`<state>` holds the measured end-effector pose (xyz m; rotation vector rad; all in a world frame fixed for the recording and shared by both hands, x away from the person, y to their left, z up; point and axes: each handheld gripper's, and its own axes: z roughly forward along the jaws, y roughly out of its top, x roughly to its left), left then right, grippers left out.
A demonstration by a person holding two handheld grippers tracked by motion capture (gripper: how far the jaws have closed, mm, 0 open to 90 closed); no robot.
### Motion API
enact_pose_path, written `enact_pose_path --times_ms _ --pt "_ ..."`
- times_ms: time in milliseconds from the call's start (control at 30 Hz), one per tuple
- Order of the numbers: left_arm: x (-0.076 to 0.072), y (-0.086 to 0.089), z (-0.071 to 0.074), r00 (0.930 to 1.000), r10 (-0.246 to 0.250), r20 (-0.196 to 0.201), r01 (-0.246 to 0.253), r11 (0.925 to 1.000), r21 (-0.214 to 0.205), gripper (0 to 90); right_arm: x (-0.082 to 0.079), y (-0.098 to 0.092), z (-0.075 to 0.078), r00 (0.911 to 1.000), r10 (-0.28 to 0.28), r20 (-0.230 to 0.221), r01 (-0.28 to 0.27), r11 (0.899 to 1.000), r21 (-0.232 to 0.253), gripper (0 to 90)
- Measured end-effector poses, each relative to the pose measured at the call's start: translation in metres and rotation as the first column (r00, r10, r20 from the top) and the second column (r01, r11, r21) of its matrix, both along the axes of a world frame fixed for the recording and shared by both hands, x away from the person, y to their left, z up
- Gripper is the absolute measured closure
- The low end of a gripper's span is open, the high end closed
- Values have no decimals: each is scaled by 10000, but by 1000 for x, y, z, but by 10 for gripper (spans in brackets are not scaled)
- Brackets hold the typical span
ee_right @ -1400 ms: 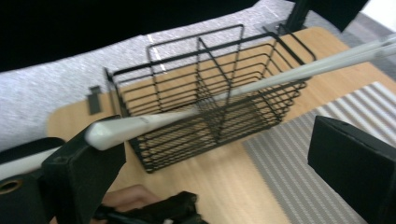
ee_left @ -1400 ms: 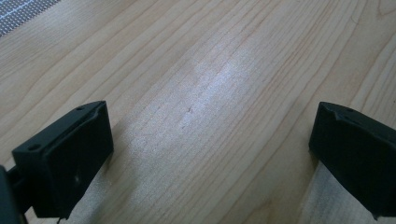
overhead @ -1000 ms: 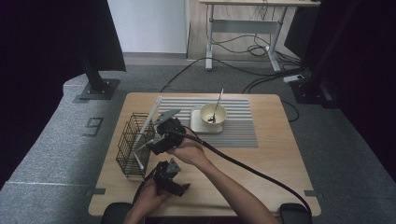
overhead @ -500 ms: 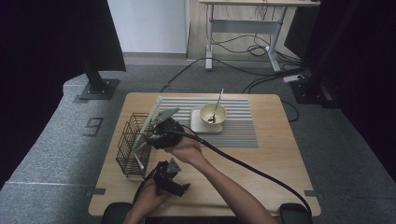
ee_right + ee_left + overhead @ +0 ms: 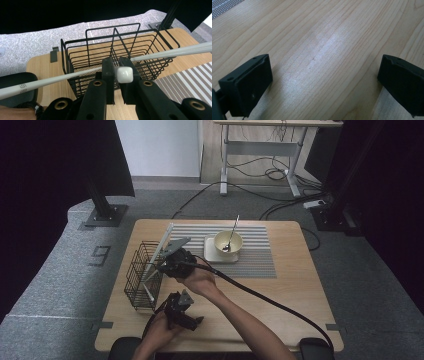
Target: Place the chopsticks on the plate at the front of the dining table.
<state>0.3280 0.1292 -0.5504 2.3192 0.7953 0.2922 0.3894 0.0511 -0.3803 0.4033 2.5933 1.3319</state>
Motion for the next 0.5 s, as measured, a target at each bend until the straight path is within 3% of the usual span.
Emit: enact_pose_path --times_ms 267,500 --pt "0 0 0 10000 1 6 -1 10000 -41 0 -2 -4 6 9999 149 -40 -149 9999 19 830" --pt "0 0 0 10000 5 14 -5 10000 -22 0 -6 -12 20 9996 216 190 -220 9996 192 829"
